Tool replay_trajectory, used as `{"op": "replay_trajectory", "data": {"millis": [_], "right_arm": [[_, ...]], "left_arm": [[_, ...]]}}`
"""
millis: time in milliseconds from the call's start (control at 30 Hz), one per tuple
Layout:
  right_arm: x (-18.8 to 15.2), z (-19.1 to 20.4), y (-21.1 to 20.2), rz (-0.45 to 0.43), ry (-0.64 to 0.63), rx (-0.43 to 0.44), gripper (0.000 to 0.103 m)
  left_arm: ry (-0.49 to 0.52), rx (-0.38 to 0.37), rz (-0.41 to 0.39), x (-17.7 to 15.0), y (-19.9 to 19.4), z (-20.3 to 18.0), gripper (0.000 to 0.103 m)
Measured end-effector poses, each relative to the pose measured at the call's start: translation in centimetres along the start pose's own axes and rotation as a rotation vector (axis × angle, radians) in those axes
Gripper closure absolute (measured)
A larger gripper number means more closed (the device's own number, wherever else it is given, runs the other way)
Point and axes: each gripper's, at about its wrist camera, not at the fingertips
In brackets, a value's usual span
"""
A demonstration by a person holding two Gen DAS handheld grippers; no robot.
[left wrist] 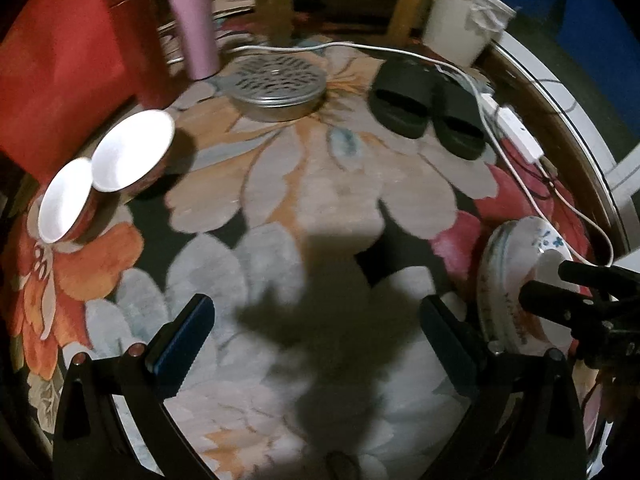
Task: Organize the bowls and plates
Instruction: 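Move the right gripper back to the two remaining white bowls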
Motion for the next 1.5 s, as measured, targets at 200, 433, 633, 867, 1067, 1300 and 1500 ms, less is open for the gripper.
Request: {"op": "replay_trajectory", "data": {"millis": [200,433,633,867,1067,1300,1500], "right_arm": [[0.5,4.2,1.5,0.027,-0.07,0.049,0.004],[0.9,9.1,3.6,0.086,-0.132,0.1,0.004],[2.3,14.1,5.2,0.13,-0.19,0.143,0.004],[3.9,18.3,7.0,0.141,-0.197,0.175,0.004],[3.9,21.2,8.4,0.159,-0.186,0.19,0.004],[4.7,24.0,9.7,0.149,-0.184,0.186,0.004],[8.0,25.2,11.6,0.087,-0.091,0.179,0.005]], "left_arm": [[-0.087,0.033,0.004,-0.7,-0.3,4.6,0.001],[-0.182,0.083,0.004,-1.6,-0.7,10.3,0.001],[-0.253,0.135,0.008,-2.4,-1.0,15.5,0.001],[-0.336,0.169,0.007,-3.6,-1.7,20.8,0.001],[-0.393,0.183,0.004,-4.9,-2.4,24.5,0.001],[-0.427,0.191,0.004,-5.9,-3.1,27.6,0.001],[-0.454,0.181,-0.021,-6.2,-3.9,30.3,0.001]]}}
Point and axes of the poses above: each gripper's, at about its wrist camera, not at the fingertips, and y roughly the way its jaws point, z to its left, x to its top
